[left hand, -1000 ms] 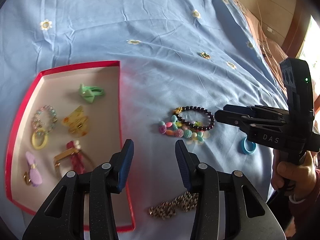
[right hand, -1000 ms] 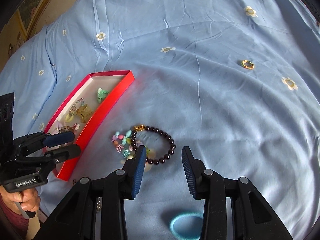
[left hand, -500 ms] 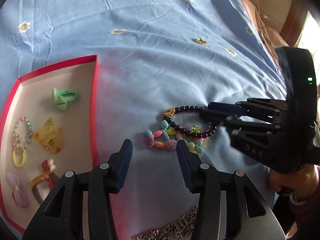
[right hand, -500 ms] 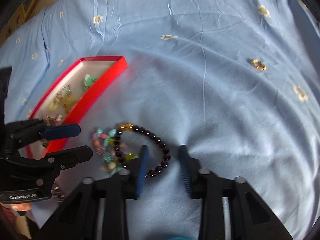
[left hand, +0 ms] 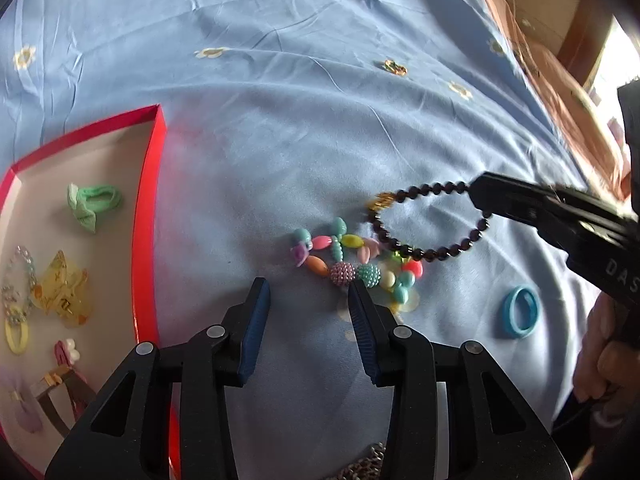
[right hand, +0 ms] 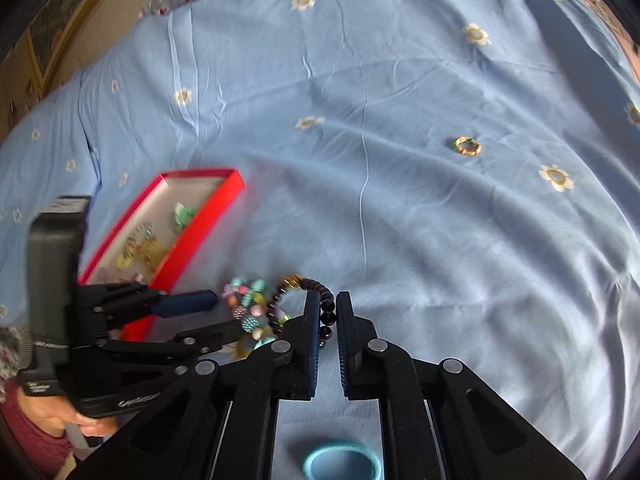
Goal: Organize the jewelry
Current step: 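Grasp the pastel charm bracelet with the left tool while the right tool grasps the black bead bracelet, then carry both bracelets over the red box with both tools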
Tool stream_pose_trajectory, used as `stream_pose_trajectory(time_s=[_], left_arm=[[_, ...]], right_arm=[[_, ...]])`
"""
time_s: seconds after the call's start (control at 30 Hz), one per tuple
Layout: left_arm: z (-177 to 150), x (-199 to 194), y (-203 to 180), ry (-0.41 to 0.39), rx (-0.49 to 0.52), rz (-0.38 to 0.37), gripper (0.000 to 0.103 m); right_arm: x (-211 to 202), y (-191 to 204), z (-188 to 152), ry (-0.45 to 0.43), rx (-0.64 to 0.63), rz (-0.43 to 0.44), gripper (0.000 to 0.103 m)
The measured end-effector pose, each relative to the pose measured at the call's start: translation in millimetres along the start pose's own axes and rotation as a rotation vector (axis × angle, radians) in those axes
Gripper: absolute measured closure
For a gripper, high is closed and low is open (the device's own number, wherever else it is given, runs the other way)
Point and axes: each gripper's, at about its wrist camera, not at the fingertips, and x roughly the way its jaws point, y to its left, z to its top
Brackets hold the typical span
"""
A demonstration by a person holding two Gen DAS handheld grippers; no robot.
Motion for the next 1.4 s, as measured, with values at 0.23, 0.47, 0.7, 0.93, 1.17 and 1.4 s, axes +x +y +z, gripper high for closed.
stream_pose_trajectory(time_s=[0.23, 0.47, 0.7, 0.93, 1.17, 1.4], left_arm=[[4.7, 0.0, 5.9, 0.005, -0.086, -0.066, 0.05], [16.1, 17.4, -16.1, -0.014, -0.061, -0.024, 0.053], [10.6, 13.6, -23.2, -0.027, 0.001, -0.012, 0.097], [-3.0, -20.5, -12.8, -0.083, -0.033, -0.045, 0.097], [-11.5, -63.2, 3.2, -0.156, -0.064, -0.058, 0.097], [-20.4, -94.4, 33.5, -0.203, -0.12, -0.035, 0.097]], right_arm=[[-33.4, -10.1, 0.0, -0.069, 0.058, 0.018, 0.096], [-47.7, -22.7, -5.7, -0.092, 0.098, 0.011, 0.096], [-50.7, -30.1, -11.5, -0.09, 0.126, 0.02, 0.096], [-56.8, -11.5, -3.9, -0.108, 0.095, 0.048, 0.096], [-59.5, 15.4, 8.2, -0.123, 0.05, 0.079, 0.096], [-48.4, 46.5, 17.6, -0.114, 0.007, 0.13, 0.096]])
